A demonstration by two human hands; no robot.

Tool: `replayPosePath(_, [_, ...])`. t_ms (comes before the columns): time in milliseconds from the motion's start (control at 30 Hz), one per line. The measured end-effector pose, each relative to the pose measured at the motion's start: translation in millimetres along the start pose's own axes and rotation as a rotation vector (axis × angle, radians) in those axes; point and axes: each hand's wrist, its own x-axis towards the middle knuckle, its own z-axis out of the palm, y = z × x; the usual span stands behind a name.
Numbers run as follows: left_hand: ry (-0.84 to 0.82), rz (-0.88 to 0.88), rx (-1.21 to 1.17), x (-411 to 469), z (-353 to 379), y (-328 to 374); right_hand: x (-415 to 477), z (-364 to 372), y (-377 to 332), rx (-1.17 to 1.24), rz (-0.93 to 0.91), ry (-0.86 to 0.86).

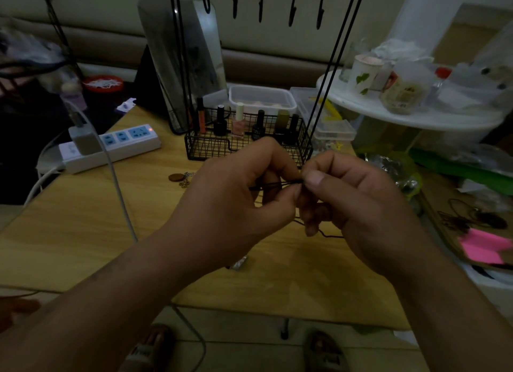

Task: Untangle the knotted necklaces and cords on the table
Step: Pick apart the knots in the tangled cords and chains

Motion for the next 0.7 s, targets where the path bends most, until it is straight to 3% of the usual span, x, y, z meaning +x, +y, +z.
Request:
replayPosePath(267, [-0.004, -0.047, -0.032, 0.6, 0.8, -2.3, 3.7, -4.6, 2.5, 0.114, 0.010, 0.062])
replayPosePath(700, [0.035, -0.035, -0.044, 0.7, 2.9, -2.6, 4.1, -4.3, 4.4, 0.093, -0.005, 0.071])
